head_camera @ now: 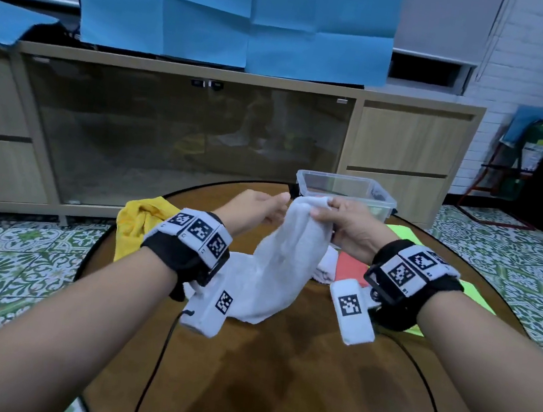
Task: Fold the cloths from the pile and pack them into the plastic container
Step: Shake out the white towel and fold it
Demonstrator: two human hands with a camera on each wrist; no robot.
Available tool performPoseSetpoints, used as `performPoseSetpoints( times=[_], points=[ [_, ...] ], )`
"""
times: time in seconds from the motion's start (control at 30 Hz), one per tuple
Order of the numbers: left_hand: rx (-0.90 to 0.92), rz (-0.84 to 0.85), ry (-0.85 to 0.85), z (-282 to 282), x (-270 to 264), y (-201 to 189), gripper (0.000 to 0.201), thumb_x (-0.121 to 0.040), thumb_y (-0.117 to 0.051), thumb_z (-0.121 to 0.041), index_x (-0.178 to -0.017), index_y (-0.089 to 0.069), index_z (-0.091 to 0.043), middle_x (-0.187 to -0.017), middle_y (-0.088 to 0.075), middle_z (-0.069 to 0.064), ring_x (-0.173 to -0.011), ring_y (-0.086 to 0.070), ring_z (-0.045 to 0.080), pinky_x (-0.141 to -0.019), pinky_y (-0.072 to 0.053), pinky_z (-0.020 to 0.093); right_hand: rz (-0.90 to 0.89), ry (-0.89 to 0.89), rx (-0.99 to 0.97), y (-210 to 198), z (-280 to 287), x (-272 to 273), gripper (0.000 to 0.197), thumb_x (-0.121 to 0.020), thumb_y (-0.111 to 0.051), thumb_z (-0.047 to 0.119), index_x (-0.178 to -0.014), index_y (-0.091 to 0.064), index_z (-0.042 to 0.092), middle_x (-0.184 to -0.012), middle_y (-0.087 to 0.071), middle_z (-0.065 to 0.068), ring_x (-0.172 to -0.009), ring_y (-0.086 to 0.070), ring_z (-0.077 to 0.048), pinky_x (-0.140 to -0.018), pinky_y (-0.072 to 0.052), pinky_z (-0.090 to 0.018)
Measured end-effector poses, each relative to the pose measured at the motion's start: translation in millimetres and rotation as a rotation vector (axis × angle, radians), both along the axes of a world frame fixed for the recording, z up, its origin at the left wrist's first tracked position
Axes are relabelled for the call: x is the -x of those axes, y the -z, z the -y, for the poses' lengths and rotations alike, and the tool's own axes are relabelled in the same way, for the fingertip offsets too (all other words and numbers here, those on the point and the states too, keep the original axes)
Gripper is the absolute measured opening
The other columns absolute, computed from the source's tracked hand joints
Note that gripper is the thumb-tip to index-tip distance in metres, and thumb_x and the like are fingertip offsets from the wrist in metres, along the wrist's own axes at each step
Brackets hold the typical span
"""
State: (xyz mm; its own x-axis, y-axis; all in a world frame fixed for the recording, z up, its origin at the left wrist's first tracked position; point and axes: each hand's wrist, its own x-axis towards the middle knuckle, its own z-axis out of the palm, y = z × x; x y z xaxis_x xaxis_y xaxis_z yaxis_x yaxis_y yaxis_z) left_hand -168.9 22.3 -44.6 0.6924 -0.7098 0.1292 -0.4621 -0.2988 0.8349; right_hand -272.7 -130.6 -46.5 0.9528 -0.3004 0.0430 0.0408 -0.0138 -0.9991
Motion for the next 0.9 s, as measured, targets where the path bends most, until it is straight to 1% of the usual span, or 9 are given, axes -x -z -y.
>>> performPoseSetpoints(
  times=[0.13,0.3,0.37,0.5,0.6,0.67,0.77,0.83,0.9],
  points=[
    [-0.064,0.061,0.016,-6.6,-4.9,6.5,0.030,-0.092,-0.055,-0.039,-0.096,-0.069,-0.013,-0.089,-0.064,-0.003,-0.088,-0.056,0.011,-0.070,-0.042,0.019,0.038,0.018,-0.096,1.8,0.2,0.9,0.013,-0.093,-0.052,0.011,-0.103,-0.059,0.007,-0.097,-0.061,-0.008,-0.092,-0.056,-0.019,-0.080,-0.048,-0.027],
    [0.021,-0.021,-0.005,-8.9,-5.0,9.0,0.034,-0.098,-0.044,-0.035,-0.120,-0.059,-0.014,-0.115,-0.061,-0.002,-0.102,-0.054,0.011,-0.084,-0.037,0.025,0.016,-0.048,-0.041,5.9,-4.6,2.1,0.020,-0.094,-0.050,0.010,-0.109,-0.060,0.000,-0.093,-0.065,-0.010,-0.078,-0.062,-0.013,-0.067,-0.052,-0.019],
    [0.014,-0.093,0.052,-6.6,-1.4,10.1,0.037,-0.099,-0.040,-0.036,-0.122,-0.060,-0.014,-0.105,-0.060,-0.004,-0.091,-0.052,0.007,-0.081,-0.036,0.025,0.008,-0.112,0.009,10.1,-10.1,0.7,0.022,-0.094,-0.051,0.009,-0.110,-0.061,-0.001,-0.093,-0.066,-0.010,-0.079,-0.064,-0.013,-0.070,-0.053,-0.018],
    [-0.011,-0.101,0.075,-3.6,2.5,14.9,0.045,-0.095,-0.046,-0.042,-0.103,-0.068,-0.003,-0.070,-0.056,-0.007,-0.063,-0.047,0.005,-0.061,-0.035,0.019,-0.074,-0.023,0.165,18.8,-14.0,-5.5,0.010,-0.087,-0.064,0.015,-0.095,-0.061,0.011,-0.096,-0.064,-0.013,-0.086,-0.060,-0.020,-0.080,-0.048,-0.028],
    [0.045,-0.112,0.070,-3.1,1.2,16.3,0.036,-0.093,-0.054,-0.032,-0.098,-0.068,0.000,-0.058,-0.060,-0.013,-0.049,-0.053,-0.005,-0.049,-0.039,0.006,-0.104,0.078,0.315,21.0,-12.3,-5.7,0.013,-0.084,-0.068,0.019,-0.077,-0.058,0.015,-0.080,-0.059,-0.007,-0.073,-0.054,-0.015,-0.068,-0.042,-0.024],
    [0.083,-0.083,0.059,-2.8,1.8,15.8,0.021,-0.091,-0.060,-0.022,-0.093,-0.068,-0.002,-0.069,-0.062,-0.005,-0.054,-0.055,-0.002,-0.049,-0.041,0.004,-0.107,0.080,0.347,22.3,-9.5,-5.1,0.020,-0.083,-0.070,0.019,-0.071,-0.054,0.014,-0.070,-0.051,-0.004,-0.064,-0.046,-0.012,-0.059,-0.035,-0.021],
    [0.153,-0.058,-0.006,-2.5,-0.1,19.1,0.013,-0.090,-0.062,-0.016,-0.078,-0.063,-0.011,-0.071,-0.059,0.000,-0.059,-0.053,0.005,-0.057,-0.046,0.012,-0.209,0.055,0.469,22.9,-5.2,-4.2,0.020,-0.082,-0.070,0.018,-0.071,-0.056,0.011,-0.067,-0.050,-0.005,-0.062,-0.046,-0.014,-0.058,-0.036,-0.022],
    [0.204,-0.065,-0.062,-2.4,-3.2,20.5,0.015,-0.092,-0.058,-0.017,-0.078,-0.060,-0.012,-0.078,-0.061,0.006,-0.071,-0.055,0.014,-0.072,-0.051,0.026,-0.310,0.033,0.638,23.6,-2.7,-3.0,0.024,-0.084,-0.065,0.013,-0.065,-0.052,0.010,-0.062,-0.045,-0.005,-0.055,-0.042,-0.013,-0.053,-0.034,-0.018],
    [0.282,-0.084,-0.114,-3.9,-6.1,18.5,0.016,-0.096,-0.051,-0.018,-0.085,-0.058,-0.010,-0.083,-0.061,0.007,-0.076,-0.057,0.017,-0.076,-0.052,0.028,-0.393,0.064,0.753,26.8,0.9,-3.3,0.032,-0.086,-0.056,0.005,-0.058,-0.041,0.013,-0.059,-0.036,-0.004,-0.050,-0.033,-0.014,-0.048,-0.027,-0.022]
  ],
)
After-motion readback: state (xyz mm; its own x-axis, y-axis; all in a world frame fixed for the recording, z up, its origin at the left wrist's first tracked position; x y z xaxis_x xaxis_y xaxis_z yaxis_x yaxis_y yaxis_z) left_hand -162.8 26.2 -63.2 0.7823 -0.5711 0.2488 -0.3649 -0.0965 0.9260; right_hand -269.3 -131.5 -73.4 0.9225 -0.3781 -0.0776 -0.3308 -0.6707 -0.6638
